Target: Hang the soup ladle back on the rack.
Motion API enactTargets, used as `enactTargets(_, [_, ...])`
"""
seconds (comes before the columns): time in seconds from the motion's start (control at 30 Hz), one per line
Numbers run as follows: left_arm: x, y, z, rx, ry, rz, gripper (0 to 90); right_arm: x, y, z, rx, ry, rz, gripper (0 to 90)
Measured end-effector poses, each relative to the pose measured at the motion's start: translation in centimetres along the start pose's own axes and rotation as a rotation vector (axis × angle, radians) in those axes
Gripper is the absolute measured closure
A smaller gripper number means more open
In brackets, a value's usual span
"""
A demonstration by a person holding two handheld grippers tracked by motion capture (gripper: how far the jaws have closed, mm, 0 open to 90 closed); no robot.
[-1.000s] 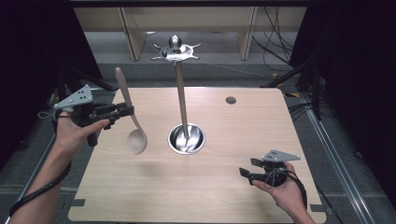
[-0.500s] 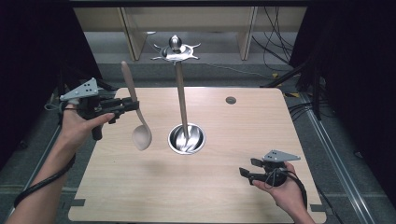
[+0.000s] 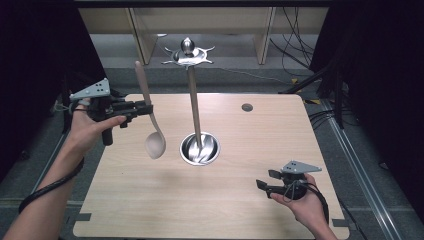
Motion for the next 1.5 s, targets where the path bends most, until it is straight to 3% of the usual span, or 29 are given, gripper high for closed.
enactTargets(0.07, [0.2,-0.1,-0.1,0.005,-0.007,-0.008,75.7,0.2,-0.1,0.0,0.014,0.013,-0.018,35.9])
enactTargets(0.27, [0.4,-0.2,-0.6,0.018,-0.015,-0.007,75.7,0.0,0.0,0.0,0.003,0.0,-0.003,35.9])
enactTargets(0.33, [0.4,-0.3,-0.7,0.017,-0.015,-0.007,75.7,0.1,-0.3,0.1,0.04,0.001,-0.012,35.9])
enactTargets(0.43, [0.5,-0.4,-0.8,0.016,-0.017,-0.004,75.7,0.0,-0.4,0.1,0.048,-0.012,-0.018,35.9])
enactTargets(0.63, [0.9,-0.5,-0.9,0.018,-0.021,0.001,75.7,0.1,-0.3,0.1,0.032,-0.011,-0.007,35.8])
enactTargets(0.73, [1.2,-0.6,-0.8,0.013,-0.025,0.012,75.7,0.3,-0.4,0.2,0.046,-0.002,-0.032,35.8])
enactTargets(0.93, [1.6,-0.6,-0.9,0.015,-0.034,0.022,75.7,0.1,-0.3,0.2,0.032,-0.011,-0.011,35.7])
enactTargets(0.97, [1.8,-0.6,-0.9,0.01,-0.035,0.023,75.7,0.2,-0.4,0.2,0.041,-0.01,-0.029,35.7])
enactTargets(1.0, [1.8,-0.6,-0.9,0.013,-0.038,0.026,75.7,0.2,-0.1,0.1,0.004,-0.005,-0.021,35.7])
enactTargets(1.03, [1.9,-0.6,-1.0,0.012,-0.035,0.03,75.7,0.2,-0.1,0.1,0.001,-0.01,-0.016,35.7])
enactTargets(1.17, [2.1,-0.6,-1.0,0.014,-0.042,0.029,75.7,0.2,-0.1,0.1,0.003,-0.003,-0.018,35.7])
enactTargets(1.2, [2.1,-0.6,-1.0,0.013,-0.041,0.029,75.7,0.1,-0.3,0.2,0.034,-0.016,-0.021,35.7])
enactTargets(1.27, [2.2,-0.6,-1.0,0.014,-0.044,0.031,75.6,0.1,0.0,0.1,-0.004,-0.007,-0.002,35.7])
enactTargets(1.5, [2.7,-0.4,-1.1,0.015,-0.051,0.044,75.7,0.0,0.0,0.0,0.005,-0.004,0.0,35.7])
Point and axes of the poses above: each handheld gripper's, and its own axes: x roughly forward along the jaws, z roughly out of its underside, y roughly to its right, the point moved 4 cm from there along x, roughly forward along the jaws, and after that the axes turned 7 degrees about y, right-handed, at the moved point
